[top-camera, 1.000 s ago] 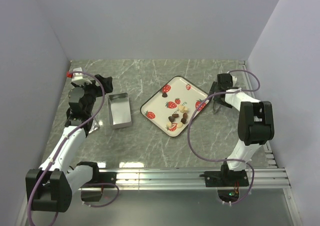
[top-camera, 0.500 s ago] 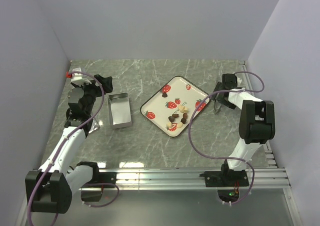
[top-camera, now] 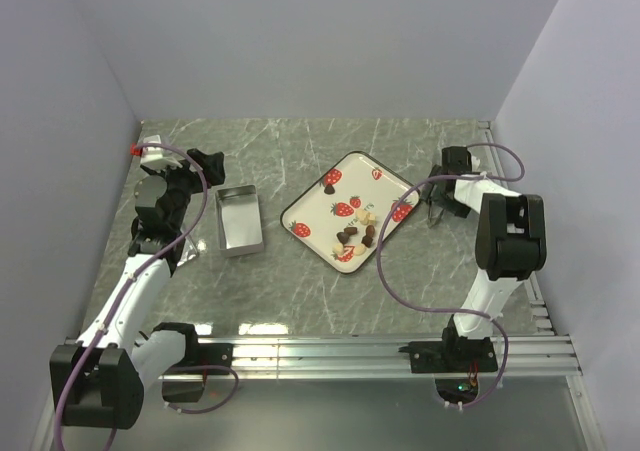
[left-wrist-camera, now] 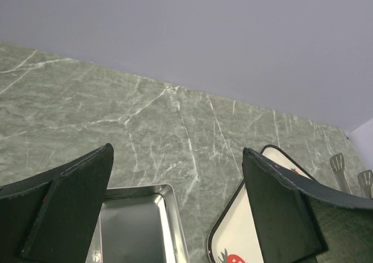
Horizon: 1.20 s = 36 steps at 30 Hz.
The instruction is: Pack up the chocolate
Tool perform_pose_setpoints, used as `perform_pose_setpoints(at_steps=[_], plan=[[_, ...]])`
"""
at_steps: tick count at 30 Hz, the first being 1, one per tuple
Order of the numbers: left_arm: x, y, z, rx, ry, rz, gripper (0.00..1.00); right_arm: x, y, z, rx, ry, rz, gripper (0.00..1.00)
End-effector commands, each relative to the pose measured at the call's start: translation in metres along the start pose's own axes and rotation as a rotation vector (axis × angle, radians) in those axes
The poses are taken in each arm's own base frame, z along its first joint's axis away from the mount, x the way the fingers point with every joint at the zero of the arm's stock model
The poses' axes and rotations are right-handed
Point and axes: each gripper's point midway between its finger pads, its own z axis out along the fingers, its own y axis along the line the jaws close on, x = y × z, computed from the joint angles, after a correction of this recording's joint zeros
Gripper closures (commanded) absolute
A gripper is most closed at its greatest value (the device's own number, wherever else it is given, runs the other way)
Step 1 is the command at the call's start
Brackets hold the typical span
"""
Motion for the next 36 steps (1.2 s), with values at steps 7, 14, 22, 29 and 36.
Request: perform_pose_setpoints(at_steps=[7, 14, 22, 29, 36], plan=[[-0.019, -0.010, -0.006, 0.026, -0.048, 0.002, 0.01, -0.020, 0.009, 0.004, -0.001, -0.025, -0.010, 0.22], [-0.020, -0.010, -0.008, 0.026, -0.051, 0.002, 0.01, -0.018, 0.015, 0.011, -0.005, -0.004, -0.036, 0.29], [-0.021, -0.010, -0.010, 0.023, -0.053, 0.002, 0.01, -0.023, 0.020, 0.000, -0.001, -0.052, -0.055, 0.44], [-0.020, -0.010, -0.009, 0.025, -0.053, -0.001, 0.01, -0.025, 0.022, -0.036, -0.016, -0.180, -0.068, 0.47], [-0.020, -0.011, -0.010, 0.032, -0.054, -0.002, 0.02, -0.033, 0.031, -0.075, -0.030, -0.282, -0.086, 0.52]])
